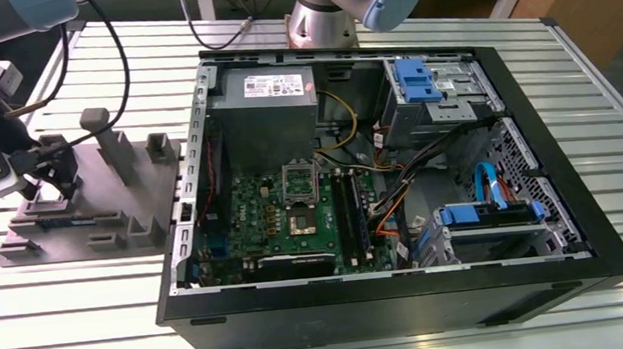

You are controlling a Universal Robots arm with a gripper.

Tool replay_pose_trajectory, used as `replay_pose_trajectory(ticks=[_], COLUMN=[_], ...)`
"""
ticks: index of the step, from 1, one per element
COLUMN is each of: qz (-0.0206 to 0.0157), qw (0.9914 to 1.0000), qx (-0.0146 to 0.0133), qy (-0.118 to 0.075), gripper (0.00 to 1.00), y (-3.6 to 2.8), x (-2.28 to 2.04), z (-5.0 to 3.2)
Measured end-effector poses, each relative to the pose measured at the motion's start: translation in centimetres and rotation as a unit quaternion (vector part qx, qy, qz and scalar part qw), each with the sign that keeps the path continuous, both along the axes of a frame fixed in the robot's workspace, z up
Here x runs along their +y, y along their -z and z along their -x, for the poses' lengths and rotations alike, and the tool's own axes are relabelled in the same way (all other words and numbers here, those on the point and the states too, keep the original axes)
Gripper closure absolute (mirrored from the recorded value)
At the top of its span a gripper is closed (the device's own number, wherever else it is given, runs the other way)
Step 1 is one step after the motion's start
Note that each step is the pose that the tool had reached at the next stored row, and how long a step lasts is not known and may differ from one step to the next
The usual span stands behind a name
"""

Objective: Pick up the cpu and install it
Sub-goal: 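Pick up the cpu and move it towards the insertion slot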

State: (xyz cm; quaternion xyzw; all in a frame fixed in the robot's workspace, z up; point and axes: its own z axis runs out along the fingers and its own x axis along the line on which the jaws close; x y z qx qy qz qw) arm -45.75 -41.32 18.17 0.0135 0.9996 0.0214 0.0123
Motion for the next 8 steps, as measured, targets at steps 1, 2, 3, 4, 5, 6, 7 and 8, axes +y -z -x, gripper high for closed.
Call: replay_pose_trajectory(ticks=[1, 2, 3, 4, 5, 6, 7, 8], qz=[0.0, 0.0, -0.0001, -0.0001, -0.0001, -0.0001, -0.0001, 0.0], qw=[1.0, 1.0, 1.0, 1.0, 1.0, 1.0, 1.0, 0.99998], qx=[0.0, 0.0, -0.0001, -0.0001, -0.0001, -0.0001, -0.0001, 0.0], qy=[0.0, 0.0, 0.0, 0.0, 0.0, -0.001, -0.003, -0.006], gripper=[0.41, 0.41, 0.41, 0.41, 0.41, 0.41, 0.41, 0.41], y=[-0.06, -0.1, -0.11, -0.11, -0.11, -0.11, -0.12, -0.12], x=[0.0, 0.0, 0.0, 0.0, 0.0, 0.0, 0.0, 0.0], z=[0.0, 0.0, 0.0, 0.0, 0.0, 0.0, 0.0, 0.0])
